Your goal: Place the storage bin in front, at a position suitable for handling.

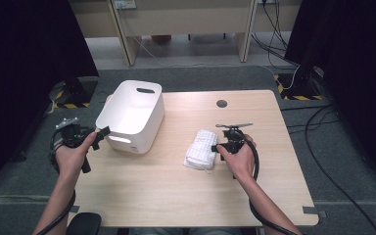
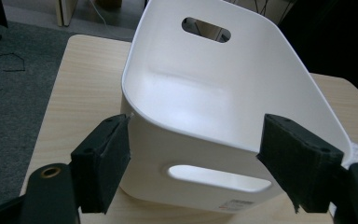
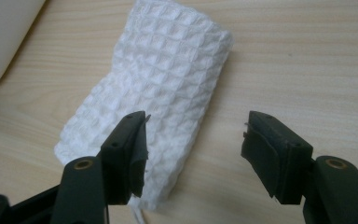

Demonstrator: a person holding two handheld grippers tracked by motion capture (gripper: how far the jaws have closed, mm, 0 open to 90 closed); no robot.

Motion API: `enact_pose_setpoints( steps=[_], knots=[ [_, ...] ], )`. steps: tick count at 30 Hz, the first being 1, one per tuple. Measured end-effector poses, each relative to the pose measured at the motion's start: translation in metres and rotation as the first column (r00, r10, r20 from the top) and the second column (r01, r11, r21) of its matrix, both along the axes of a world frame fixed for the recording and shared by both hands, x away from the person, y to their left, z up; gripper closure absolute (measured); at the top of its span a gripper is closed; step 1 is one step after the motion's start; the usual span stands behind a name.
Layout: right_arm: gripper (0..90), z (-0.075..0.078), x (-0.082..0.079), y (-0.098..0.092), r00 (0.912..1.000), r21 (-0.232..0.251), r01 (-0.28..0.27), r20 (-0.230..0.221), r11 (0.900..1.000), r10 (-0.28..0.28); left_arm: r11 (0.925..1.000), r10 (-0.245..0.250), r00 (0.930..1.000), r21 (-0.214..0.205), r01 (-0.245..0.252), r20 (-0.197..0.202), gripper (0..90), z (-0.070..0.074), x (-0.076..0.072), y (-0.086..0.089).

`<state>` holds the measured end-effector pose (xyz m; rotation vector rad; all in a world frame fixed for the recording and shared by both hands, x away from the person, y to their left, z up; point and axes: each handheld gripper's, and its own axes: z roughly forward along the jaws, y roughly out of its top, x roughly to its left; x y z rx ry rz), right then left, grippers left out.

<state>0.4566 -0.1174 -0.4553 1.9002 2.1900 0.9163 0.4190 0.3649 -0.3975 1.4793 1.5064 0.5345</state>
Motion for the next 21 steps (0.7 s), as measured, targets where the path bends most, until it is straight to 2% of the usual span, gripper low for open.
enact_pose_setpoints(
  steps=[3, 4, 6, 7, 11, 16, 21],
  knots=[
    [38.6, -0.005, 0.006, 0.004, 0.9998, -0.001, 0.011, -0.016, 0.9999, -0.011, 1.0000, -0.001, 0.9997, 0.003, 0.001, -0.025, 26.9, -0.003, 0.010, -0.002],
    [38.2, -0.006, 0.009, 0.006, 0.9997, 0.002, 0.012, -0.021, 0.9999, -0.012, 0.9999, 0.016, 0.9987, -0.004, -0.016, -0.049, 27.2, -0.004, 0.011, -0.004],
    [38.1, -0.009, 0.012, 0.011, 0.9995, -0.002, 0.015, -0.028, 0.9999, -0.015, 0.9998, 0.018, 0.9990, -0.003, -0.019, -0.041, 29.3, -0.007, 0.016, -0.001],
    [38.0, -0.012, 0.013, 0.014, 0.9995, -0.002, 0.010, -0.030, 1.0000, -0.010, 0.9994, 0.028, 0.9984, -0.019, -0.029, -0.049, 30.1, -0.009, 0.018, 0.000],
    [37.9, -0.020, 0.018, 0.022, 0.9987, -0.018, -0.010, -0.050, 0.9998, 0.009, 0.9987, 0.049, 0.9968, -0.014, -0.050, -0.062, 34.7, -0.011, 0.026, 0.001],
    [37.6, -0.022, 0.021, 0.026, 0.9986, -0.031, 0.004, -0.053, 0.9995, -0.005, 0.9968, 0.074, 0.9949, 0.035, -0.072, -0.069, 44.8, -0.011, 0.034, 0.004],
    [37.6, -0.027, 0.022, 0.027, 0.9984, -0.042, -0.001, -0.057, 0.9991, -0.001, 0.9933, 0.066, 0.9957, 0.099, -0.060, -0.065, 53.4, -0.009, 0.040, 0.003]
  ],
)
